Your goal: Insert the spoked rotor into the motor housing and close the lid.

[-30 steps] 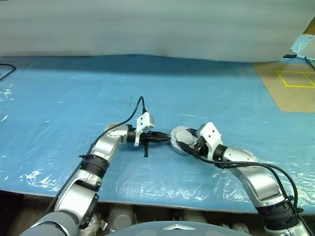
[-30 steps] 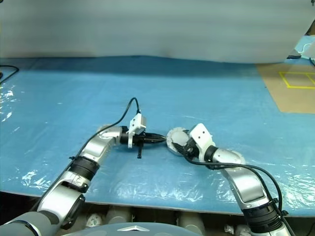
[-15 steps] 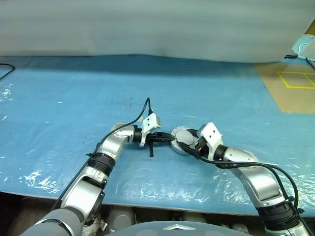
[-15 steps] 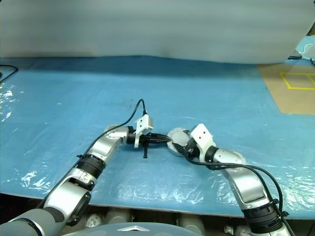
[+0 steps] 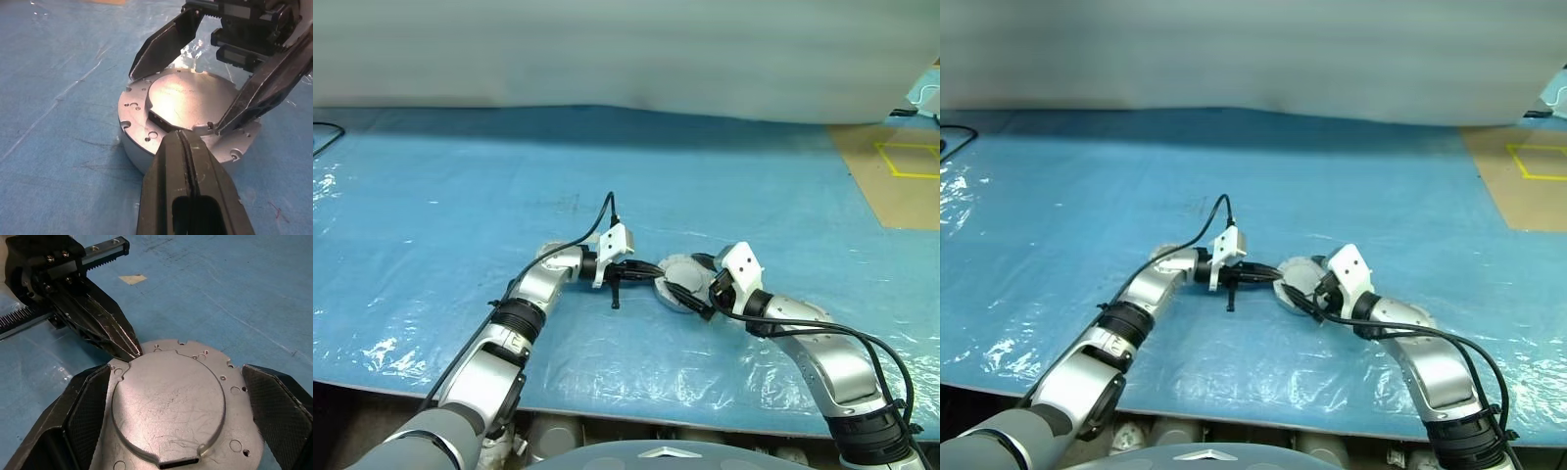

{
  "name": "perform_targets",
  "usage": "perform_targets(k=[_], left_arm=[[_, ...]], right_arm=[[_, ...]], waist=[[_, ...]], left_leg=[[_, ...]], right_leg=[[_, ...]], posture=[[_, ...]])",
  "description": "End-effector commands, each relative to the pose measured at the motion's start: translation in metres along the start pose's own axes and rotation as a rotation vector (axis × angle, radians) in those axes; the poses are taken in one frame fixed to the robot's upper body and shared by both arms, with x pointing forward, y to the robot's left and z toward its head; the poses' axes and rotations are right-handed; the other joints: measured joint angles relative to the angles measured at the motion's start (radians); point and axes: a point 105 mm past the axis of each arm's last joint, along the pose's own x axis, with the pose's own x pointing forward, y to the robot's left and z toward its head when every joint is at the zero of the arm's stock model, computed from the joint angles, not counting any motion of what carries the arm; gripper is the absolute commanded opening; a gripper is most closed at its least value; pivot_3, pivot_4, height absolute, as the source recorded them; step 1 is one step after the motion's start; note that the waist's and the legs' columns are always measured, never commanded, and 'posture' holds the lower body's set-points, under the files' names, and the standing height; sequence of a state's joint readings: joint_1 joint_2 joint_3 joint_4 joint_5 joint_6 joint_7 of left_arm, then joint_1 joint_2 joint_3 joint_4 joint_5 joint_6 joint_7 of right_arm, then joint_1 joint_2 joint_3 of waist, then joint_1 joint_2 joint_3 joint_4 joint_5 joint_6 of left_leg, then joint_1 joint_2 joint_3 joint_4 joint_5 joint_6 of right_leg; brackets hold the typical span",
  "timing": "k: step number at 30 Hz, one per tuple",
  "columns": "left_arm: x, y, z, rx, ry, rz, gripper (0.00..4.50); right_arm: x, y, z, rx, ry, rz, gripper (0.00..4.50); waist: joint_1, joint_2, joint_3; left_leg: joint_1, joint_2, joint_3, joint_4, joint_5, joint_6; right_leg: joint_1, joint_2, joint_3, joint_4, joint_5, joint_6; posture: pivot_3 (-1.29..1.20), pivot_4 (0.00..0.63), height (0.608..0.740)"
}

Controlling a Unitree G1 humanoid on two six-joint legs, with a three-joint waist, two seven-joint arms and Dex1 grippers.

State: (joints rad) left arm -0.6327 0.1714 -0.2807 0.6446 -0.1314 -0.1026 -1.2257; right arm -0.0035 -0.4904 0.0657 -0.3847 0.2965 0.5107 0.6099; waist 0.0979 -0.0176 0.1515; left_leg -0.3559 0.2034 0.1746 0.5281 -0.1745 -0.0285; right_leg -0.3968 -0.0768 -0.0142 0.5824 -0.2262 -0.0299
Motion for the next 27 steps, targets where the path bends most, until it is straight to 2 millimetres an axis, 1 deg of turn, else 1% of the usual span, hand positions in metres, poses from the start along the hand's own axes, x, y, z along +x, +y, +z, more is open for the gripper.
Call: perform_targets(k=[1,3,6,9,11,12,14,16,18,19,21,23,25,27], left_arm=[[0.003,-0.003,-0.011,-0.02,0.052,-0.016,0.0],[0.004,-0.003,-0.01,-0.018,0.051,-0.019,0.0],[0.004,-0.002,-0.009,-0.013,0.05,-0.023,0.0],[0.004,-0.002,-0.007,-0.005,0.053,-0.028,0.0],[0.004,-0.001,-0.007,0.0,0.056,-0.03,0.0],[0.003,-0.001,-0.006,0.002,0.056,-0.031,0.0],[0.003,-0.001,-0.006,0.004,0.058,-0.032,0.0],[0.002,-0.001,-0.007,0.005,0.06,-0.032,0.0],[0.001,-0.001,-0.008,0.003,0.061,-0.032,0.0],[0.0,-0.002,-0.008,0.003,0.062,-0.032,0.0],[0.0,-0.002,-0.009,0.002,0.064,-0.032,0.0],[-0.001,-0.002,-0.01,0.001,0.065,-0.033,0.0],[-0.001,-0.002,-0.01,0.003,0.066,-0.034,0.0],[-0.001,-0.002,-0.011,0.004,0.067,-0.033,0.0]], right_arm=[[-0.003,0.003,0.022,-0.006,-0.086,0.008,4.45],[-0.005,0.002,0.032,-0.015,-0.127,-0.001,4.45],[-0.006,0.001,0.042,-0.02,-0.167,-0.02,4.45],[-0.008,-0.003,0.045,0.025,-0.196,-0.052,4.45],[-0.01,-0.01,0.043,0.077,-0.206,-0.089,4.45],[-0.012,-0.014,0.041,0.122,-0.207,-0.111,4.45],[-0.02,-0.032,0.032,0.265,-0.2,-0.184,4.45],[-0.03,-0.041,0.015,0.449,-0.16,-0.202,4.45],[-0.038,-0.04,0.008,0.611,-0.149,-0.161,4.45],[-0.041,-0.039,0.008,0.666,-0.153,-0.14,4.45],[-0.055,-0.042,-0.002,0.851,-0.171,-0.121,4.45],[-0.063,-0.043,-0.013,0.951,-0.154,-0.119,4.45],[-0.065,-0.041,-0.019,1.001,-0.132,-0.112,4.45],[-0.064,-0.028,-0.026,1.034,-0.096,-0.061,4.45]], waist=[[0.001,0.001,0.001],[0.001,0.002,0.001],[0.001,0.004,0.002],[0.002,0.004,0.002],[0.001,0.004,0.002],[0.001,0.004,0.003],[0.002,0.004,0.003],[0.002,0.004,0.003],[0.003,0.005,0.003],[0.002,0.005,0.003],[0.003,0.007,0.003],[0.003,0.008,0.003],[0.004,0.008,0.003],[0.004,0.01,0.003]], left_leg=[[-0.001,0.0,0.0,0.0,0.0,0.0],[-0.004,0.0,0.0,0.0,0.0,0.0],[-0.007,0.0,0.0,0.001,0.002,-0.003],[-0.009,0.0,0.0,0.001,0.002,-0.004],[-0.009,0.0,0.0,0.001,0.002,-0.004],[-0.01,0.0,0.0,0.001,0.002,-0.004],[-0.01,0.0,0.0,0.001,0.002,-0.004],[-0.01,0.0,-0.001,0.001,0.002,-0.004],[-0.01,-0.001,-0.001,0.001,0.002,-0.004],[-0.01,-0.001,-0.001,0.001,0.002,-0.004],[-0.01,0.0,-0.001,0.001,0.002,-0.004],[-0.009,0.0,-0.001,0.001,0.002,-0.004],[-0.01,0.0,-0.001,0.001,0.003,-0.004],[-0.01,0.0,-0.001,0.002,0.003,-0.004]], right_leg=[[-0.001,0.0,0.0,0.0,0.0,0.0],[-0.003,0.0,-0.001,0.0,0.0,0.0],[-0.005,0.0,-0.002,0.001,0.0,0.0],[-0.006,0.0,-0.004,0.001,0.0,0.0],[-0.006,0.0,-0.004,0.001,0.0,0.0],[-0.006,0.0,-0.004,0.001,0.0,0.0],[-0.006,0.0,-0.004,0.001,0.0,0.0],[-0.006,0.0,-0.004,0.001,0.0,0.0],[-0.006,-0.001,-0.004,0.001,0.0,0.0],[-0.006,-0.001,-0.004,0.001,0.0,0.0],[-0.006,0.0,-0.005,0.001,0.0,-0.001],[-0.006,0.0,-0.005,0.001,0.0,-0.001],[-0.006,0.0,-0.005,0.001,0.0,-0.001],[-0.006,0.0,-0.005,0.001,0.0,-0.001]], posture=[[0.0,0.15,0.74],[0.0,0.15,0.74],[0.0,0.15,0.74],[0.0,0.15,0.74],[0.0,0.15,0.74],[0.0,0.15,0.74],[0.0,0.15,0.74],[0.0,0.15,0.74],[0.0,0.15,0.74],[0.0,0.15,0.74],[0.0,0.15,0.74],[0.0,0.15,0.74],[0.0,0.15,0.74],[0.0,0.15,0.74]])
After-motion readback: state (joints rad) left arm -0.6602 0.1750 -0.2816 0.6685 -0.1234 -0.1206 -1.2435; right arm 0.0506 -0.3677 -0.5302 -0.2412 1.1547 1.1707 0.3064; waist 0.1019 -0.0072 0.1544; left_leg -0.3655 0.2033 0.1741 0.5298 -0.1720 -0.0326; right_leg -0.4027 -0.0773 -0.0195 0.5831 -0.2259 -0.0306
